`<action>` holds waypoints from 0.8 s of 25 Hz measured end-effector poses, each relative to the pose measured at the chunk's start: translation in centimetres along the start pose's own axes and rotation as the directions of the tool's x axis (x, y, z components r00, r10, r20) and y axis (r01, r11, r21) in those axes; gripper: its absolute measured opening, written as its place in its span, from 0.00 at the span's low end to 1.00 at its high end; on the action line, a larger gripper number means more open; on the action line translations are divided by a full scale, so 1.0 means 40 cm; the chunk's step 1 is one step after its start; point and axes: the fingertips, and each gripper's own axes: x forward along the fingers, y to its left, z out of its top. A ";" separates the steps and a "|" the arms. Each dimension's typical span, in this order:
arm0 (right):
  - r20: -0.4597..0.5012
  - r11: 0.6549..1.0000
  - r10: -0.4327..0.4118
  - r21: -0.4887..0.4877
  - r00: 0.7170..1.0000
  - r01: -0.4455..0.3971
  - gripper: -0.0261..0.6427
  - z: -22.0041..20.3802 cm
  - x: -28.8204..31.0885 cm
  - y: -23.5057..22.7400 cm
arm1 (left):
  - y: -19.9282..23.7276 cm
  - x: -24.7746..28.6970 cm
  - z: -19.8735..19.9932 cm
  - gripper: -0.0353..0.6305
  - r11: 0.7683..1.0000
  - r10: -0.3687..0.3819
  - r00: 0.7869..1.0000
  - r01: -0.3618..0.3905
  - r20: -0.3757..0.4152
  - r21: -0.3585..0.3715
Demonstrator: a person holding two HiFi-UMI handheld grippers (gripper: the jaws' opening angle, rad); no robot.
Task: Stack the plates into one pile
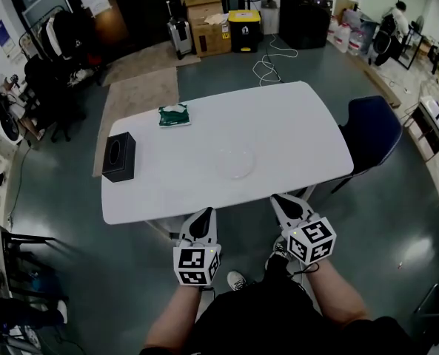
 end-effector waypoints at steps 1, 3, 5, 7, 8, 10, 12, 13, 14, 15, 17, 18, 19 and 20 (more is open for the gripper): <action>0.000 1.000 -0.002 0.001 1.000 0.002 0.06 -0.001 0.000 -0.002 | -0.001 0.001 -0.001 0.08 1.000 -0.003 1.000 0.003 0.000 0.002; 0.000 1.000 -0.003 0.003 1.000 0.003 0.06 -0.004 0.000 -0.003 | -0.003 0.001 -0.006 0.08 1.000 -0.006 1.000 0.006 -0.001 0.003; 0.000 1.000 -0.004 0.003 1.000 0.004 0.06 -0.006 -0.004 -0.001 | -0.005 -0.002 -0.010 0.08 1.000 -0.007 1.000 0.007 -0.003 0.002; 0.000 1.000 -0.007 0.002 1.000 0.007 0.06 -0.008 -0.007 -0.001 | -0.007 -0.003 -0.013 0.08 1.000 -0.009 1.000 0.010 -0.006 0.002; 0.000 1.000 -0.009 0.001 1.000 0.009 0.06 -0.009 -0.008 -0.002 | -0.008 -0.003 -0.015 0.08 1.000 -0.011 1.000 0.011 -0.007 0.003; -0.001 1.000 -0.012 -0.001 1.000 0.012 0.06 -0.012 -0.011 -0.002 | -0.009 -0.004 -0.017 0.08 1.000 -0.014 1.000 0.014 -0.006 0.004; -0.002 1.000 -0.015 -0.001 1.000 0.015 0.06 -0.012 -0.016 -0.001 | -0.013 -0.006 -0.014 0.08 1.000 -0.018 1.000 0.018 -0.004 0.006; -0.002 1.000 -0.017 0.000 1.000 0.017 0.06 -0.011 -0.019 -0.002 | -0.014 -0.007 -0.013 0.08 1.000 -0.019 1.000 0.019 -0.004 0.006; -0.001 1.000 -0.018 0.000 1.000 0.018 0.06 -0.010 -0.021 -0.002 | -0.015 -0.007 -0.012 0.08 1.000 -0.020 1.000 0.020 -0.004 0.007; -0.002 1.000 -0.019 0.000 1.000 0.019 0.06 -0.009 -0.022 -0.001 | -0.015 -0.008 -0.012 0.08 1.000 -0.021 1.000 0.021 -0.004 0.007; -0.003 1.000 -0.018 0.000 1.000 0.018 0.06 -0.011 -0.024 0.004 | -0.013 -0.012 -0.013 0.08 1.000 -0.021 1.000 0.021 -0.005 0.006; -0.003 1.000 -0.019 0.000 1.000 0.019 0.06 -0.012 -0.024 0.006 | -0.012 -0.014 -0.015 0.08 1.000 -0.021 1.000 0.021 -0.006 0.005; -0.003 1.000 -0.019 0.000 1.000 0.019 0.06 -0.013 -0.025 0.009 | -0.011 -0.016 -0.016 0.08 1.000 -0.022 1.000 0.022 -0.007 0.004; -0.003 1.000 -0.019 0.000 1.000 0.019 0.06 -0.013 -0.026 0.012 | -0.011 -0.018 -0.016 0.08 1.000 -0.023 1.000 0.023 -0.009 0.003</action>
